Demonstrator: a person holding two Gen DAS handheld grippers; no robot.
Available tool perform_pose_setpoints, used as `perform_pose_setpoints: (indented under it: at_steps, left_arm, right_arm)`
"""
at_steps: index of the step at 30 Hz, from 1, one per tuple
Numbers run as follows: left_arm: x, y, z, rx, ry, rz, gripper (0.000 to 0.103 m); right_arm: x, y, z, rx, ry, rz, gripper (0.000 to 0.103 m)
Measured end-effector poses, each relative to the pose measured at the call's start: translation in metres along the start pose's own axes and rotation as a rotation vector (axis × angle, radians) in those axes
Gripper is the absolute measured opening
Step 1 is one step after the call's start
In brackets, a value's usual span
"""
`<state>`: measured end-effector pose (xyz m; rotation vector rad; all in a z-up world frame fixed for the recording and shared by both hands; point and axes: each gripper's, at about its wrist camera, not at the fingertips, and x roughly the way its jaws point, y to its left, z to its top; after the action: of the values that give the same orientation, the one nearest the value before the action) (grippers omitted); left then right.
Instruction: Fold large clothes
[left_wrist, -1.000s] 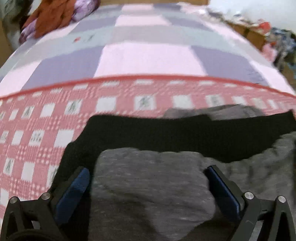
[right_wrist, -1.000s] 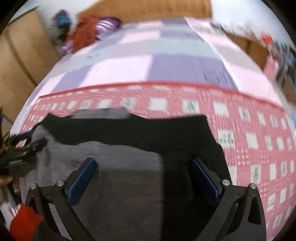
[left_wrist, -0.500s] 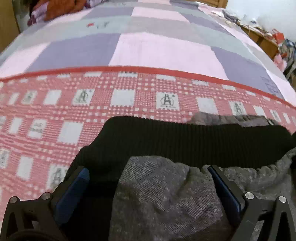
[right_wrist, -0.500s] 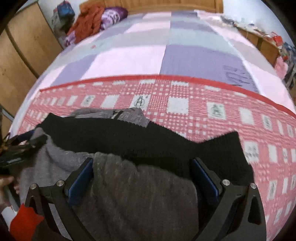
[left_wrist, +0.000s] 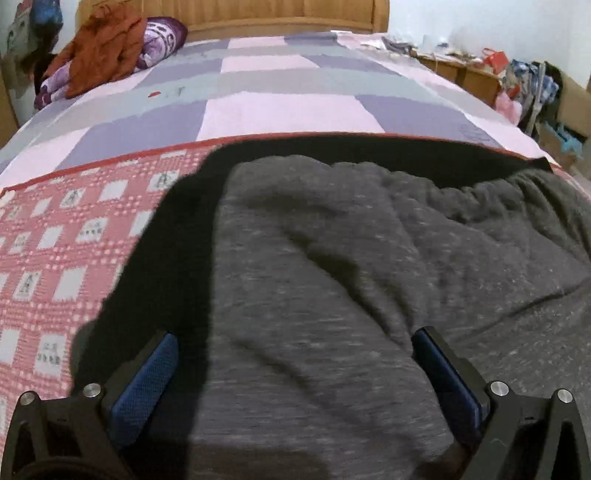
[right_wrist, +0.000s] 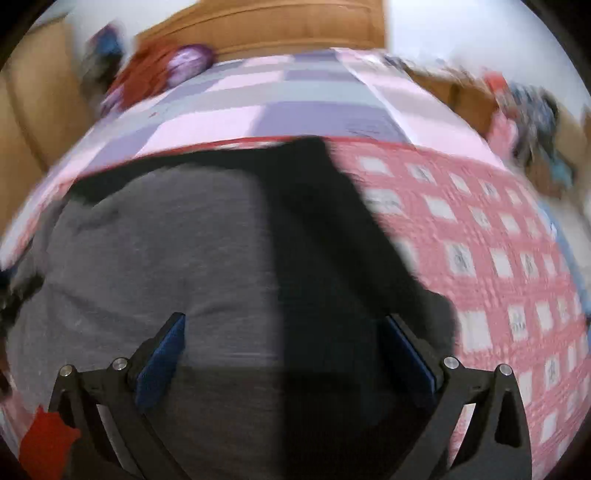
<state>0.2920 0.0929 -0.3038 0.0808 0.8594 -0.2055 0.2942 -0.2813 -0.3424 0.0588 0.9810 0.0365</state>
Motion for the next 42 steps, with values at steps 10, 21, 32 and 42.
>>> perform_pose_setpoints:
  at_steps: [10, 21, 32, 42]
  left_arm:
    - [-0.038, 0.031, -0.02, -0.076, -0.016, 0.144, 0.103]
    - [-0.051, 0.057, -0.033, -0.179, 0.044, 0.162, 0.103]
    - [-0.046, 0.007, -0.033, -0.056, 0.08, 0.085, 0.103]
    - [-0.048, 0.071, -0.069, -0.206, 0.129, 0.097, 0.103]
  right_arm:
    - [-0.054, 0.003, -0.007, -0.017, -0.086, -0.079, 0.103]
    - [-0.053, -0.013, -0.024, 0.03, 0.035, -0.133, 0.103]
    - [-0.066, 0.068, -0.034, -0.134, -0.006, -0.095, 0.103]
    - [-0.055, -0.023, -0.053, 0.009, 0.064, -0.154, 0.103]
